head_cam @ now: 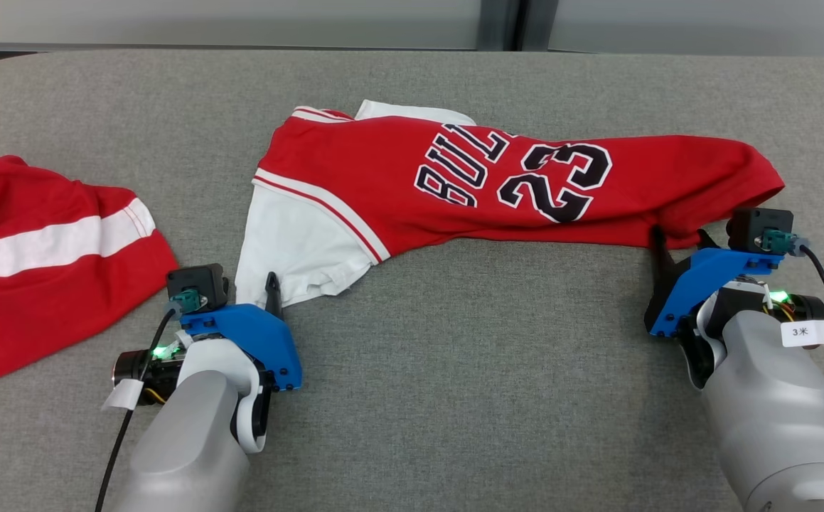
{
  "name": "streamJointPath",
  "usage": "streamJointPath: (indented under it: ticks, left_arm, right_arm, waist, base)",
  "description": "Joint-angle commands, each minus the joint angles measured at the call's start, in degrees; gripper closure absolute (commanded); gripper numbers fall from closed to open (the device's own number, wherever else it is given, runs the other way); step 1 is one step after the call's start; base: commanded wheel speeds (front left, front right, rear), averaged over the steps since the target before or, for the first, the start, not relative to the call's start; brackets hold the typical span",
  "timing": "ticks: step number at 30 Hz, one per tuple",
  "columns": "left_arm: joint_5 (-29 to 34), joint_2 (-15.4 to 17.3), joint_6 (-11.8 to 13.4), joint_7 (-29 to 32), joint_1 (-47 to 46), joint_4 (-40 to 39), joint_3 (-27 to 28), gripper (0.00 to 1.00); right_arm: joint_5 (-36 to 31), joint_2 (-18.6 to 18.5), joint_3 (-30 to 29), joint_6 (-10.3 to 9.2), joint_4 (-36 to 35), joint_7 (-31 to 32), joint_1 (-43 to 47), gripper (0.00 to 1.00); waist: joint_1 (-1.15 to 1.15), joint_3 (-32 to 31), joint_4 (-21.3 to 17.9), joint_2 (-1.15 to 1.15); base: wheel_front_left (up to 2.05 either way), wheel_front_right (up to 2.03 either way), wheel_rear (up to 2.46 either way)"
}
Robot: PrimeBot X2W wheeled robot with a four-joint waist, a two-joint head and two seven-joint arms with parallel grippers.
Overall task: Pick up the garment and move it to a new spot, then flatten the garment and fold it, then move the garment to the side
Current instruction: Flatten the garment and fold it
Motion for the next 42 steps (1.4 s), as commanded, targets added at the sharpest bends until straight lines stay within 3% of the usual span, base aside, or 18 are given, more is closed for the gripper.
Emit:
streamJointPath:
  ticks: [1,2,3,9,14,18,23,27,30,31,32,33,37,38,39,40,41,42]
  left_arm:
    - [-0.3,-1.67,-1.08,1.07,1.9,2.07,-1.32,0.68]
    - [-0.47,-1.81,-1.5,1.04,1.88,2.26,-1.54,1.0]
    - [-0.68,-1.95,-1.86,1.08,1.88,2.45,-1.77,1.0]
    - [-1.84,-1.8,-3.3,-1.94,0.8,2.26,-1.17,1.0]
    - [-5.57,-1.81,-6.59,-7.67,0.92,-1.63,1.59,1.0]
    - [-9.88,-2.01,-9.54,-10.91,2.7,-7.68,4.79,1.0]
    - [-14.96,-0.99,-11.49,-12.22,5.91,-21.75,8.83,1.0]
    - [-19.04,0.15,-11.67,-10.56,9.64,-36.56,11.06,1.0]
    - [-21.23,1.09,-10.25,-7.91,12.6,-47.46,12.16,1.0]
    - [-21.23,1.09,-10.25,-7.91,12.6,-47.46,12.16,1.0]
    - [-22.45,1.55,-9.01,-6.02,14.35,-53.99,12.53,1.0]
    - [-22.45,1.55,-9.01,-6.02,14.35,-53.99,12.53,1.0]
    - [-25.14,2.48,-5.98,-1.34,17.85,-66.89,12.75,1.0]
    - [-25.14,2.48,-5.98,-1.34,17.85,-66.89,12.75,1.0]
    - [-25.81,2.74,-5.0,-0.02,18.68,-70.73,12.54,1.0]
    - [-25.81,2.74,-5.0,-0.02,18.68,-70.73,12.54,1.0]
    - [-26.25,2.85,-4.45,1.05,19.3,-74.16,12.09,1.0]
    - [-26.32,2.9,-4.15,1.56,19.59,-75.62,11.92,1.0]
  right_arm:
    - [-0.91,0.14,-0.22,0.03,0.84,0.93,-0.09,0.55]
    - [-1.29,0.15,-0.43,0.03,0.97,0.92,-0.03,0.73]
    - [-1.72,0.15,-0.57,0.03,1.07,0.84,-0.06,1.0]
    - [-1.65,0.09,-1.35,0.02,1.42,-0.46,0.28,1.0]
    - [3.44,0.03,0.55,0.02,1.42,-3.53,-0.67,1.0]
    - [12.06,0.02,6.9,0.02,1.45,-4.87,-1.94,1.0]
    - [23.88,-0.02,17.35,0.02,-1.63,-5.52,-2.28,1.0]
    - [30.18,-0.05,23.28,0.02,-10.71,-5.52,2.53,1.0]
    - [31.59,-0.11,23.33,0.02,-18.4,-5.36,5.88,1.0]
    - [31.59,-0.11,23.33,0.02,-18.4,-5.36,5.88,1.0]
    - [32.03,-0.83,22.31,0.02,-24.07,-3.64,9.05,1.0]
    - [32.03,-0.83,22.31,0.02,-24.07,-3.64,9.05,1.0]
    - [31.31,-1.86,17.12,0.03,-44.52,5.31,19.33,1.0]
    - [31.31,-1.86,17.12,0.03,-44.52,5.31,19.33,1.0]
    - [30.46,-1.34,14.32,0.02,-54.99,10.37,23.91,1.0]
    - [30.46,-1.34,14.32,0.02,-54.99,10.37,23.91,1.0]
    - [29.71,-0.66,11.44,0.03,-66.43,15.56,28.52,1.0]
    - [29.7,-0.36,10.23,0.02,-71.53,18.16,30.6,1.0]
  waist:
    - [0.01,0.1,0.17,0.0]
    - [0.01,0.13,0.25,0.0]
    - [0.01,0.14,0.31,0.0]
    - [0.01,-0.7,0.34,0.0]
    - [0.01,-2.92,0.09,0.0]
    - [0.01,-5.45,-0.28,0.0]
    - [0.01,-8.58,-1.32,0.0]
    - [0.01,-11.17,-2.18,0.0]
    - [0.01,-12.85,-2.65,0.0]
    - [0.01,-12.85,-2.65,0.0]
    - [0.01,-13.75,-2.8,0.0]
    - [0.01,-13.75,-2.8,0.0]
    - [0.01,-15.02,-2.86,0.0]
    - [0.01,-15.02,-2.86,0.0]
    - [0.01,-15.06,-2.84,0.0]
    - [0.01,-15.06,-2.84,0.0]
    - [0.01,-15.04,-2.78,0.0]
    - [0.01,-14.95,-2.77,0.0]
  base:
    - [0.0,0.0,0.0]
    - [0.0,0.0,0.0]
    - [0.0,0.0,0.0]
    - [0.0,0.0,0.0]
    - [0.0,0.0,0.0]
    - [0.0,0.0,0.0]
    - [0.0,0.0,0.0]
    - [0.0,0.0,0.0]
    - [0.0,0.0,0.0]
    - [0.0,0.0,0.0]
    - [0.0,0.0,0.0]
    - [0.0,0.0,0.0]
    - [0.0,0.0,0.0]
    - [0.0,0.0,0.0]
    - [0.0,0.0,0.0]
    - [0.0,0.0,0.0]
    - [0.0,0.0,0.0]
    - [0.0,0.0,0.0]
